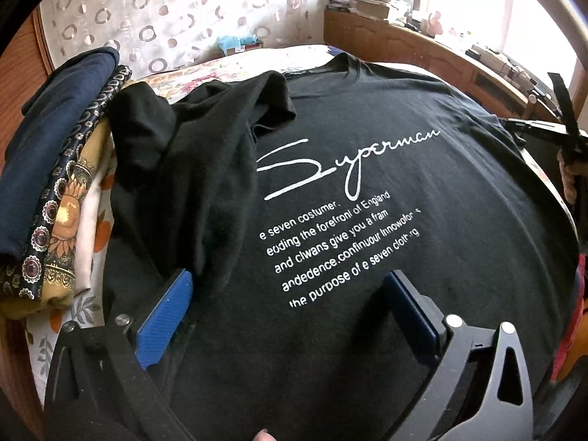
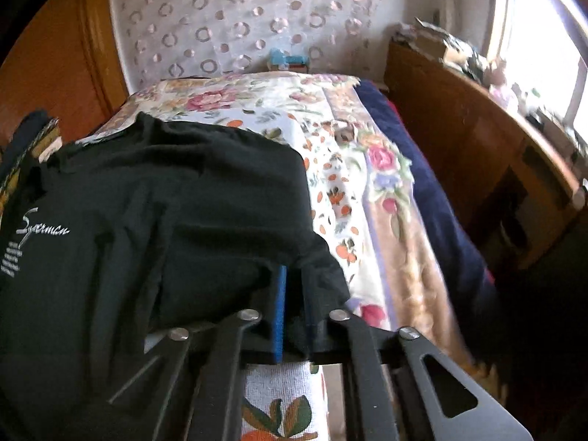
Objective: Fold small clothes
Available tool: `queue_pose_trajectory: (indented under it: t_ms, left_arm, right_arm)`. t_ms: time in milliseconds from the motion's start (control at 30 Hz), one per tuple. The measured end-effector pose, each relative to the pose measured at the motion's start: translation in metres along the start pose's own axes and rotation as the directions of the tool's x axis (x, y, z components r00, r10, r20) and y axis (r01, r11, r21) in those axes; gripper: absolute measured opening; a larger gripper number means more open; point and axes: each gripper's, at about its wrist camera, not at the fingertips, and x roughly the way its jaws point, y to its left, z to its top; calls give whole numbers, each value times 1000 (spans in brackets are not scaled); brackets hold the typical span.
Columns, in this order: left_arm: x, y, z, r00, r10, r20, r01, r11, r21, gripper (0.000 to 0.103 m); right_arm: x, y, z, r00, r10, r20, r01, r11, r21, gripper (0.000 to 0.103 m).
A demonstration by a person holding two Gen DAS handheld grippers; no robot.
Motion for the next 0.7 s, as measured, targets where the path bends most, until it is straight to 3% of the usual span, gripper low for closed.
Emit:
queue_pose_trajectory:
  t_ms: [267,433,567,700]
  left_arm:
    - [0,-2,1,1000,4,0,-4,1000,1,103]
    - [0,-1,0,1000,5,0,-5,1000,1,103]
    - [0,-2,0,1000,7,-1,-7,1000,3,103]
    - [-4,-2,-1,1000,13,3,-13,1000,13,103]
  right_arm:
    - [-44,40,6,976,162,143,-152,985,-79,4]
    - [-40,82,-17,967,237,92,-218,959,-183,5]
    - [-24,87,-37,959,282,32,-275,952,-131,5]
    - [-28,85,-42,966,254,44,-247,961,-128,5]
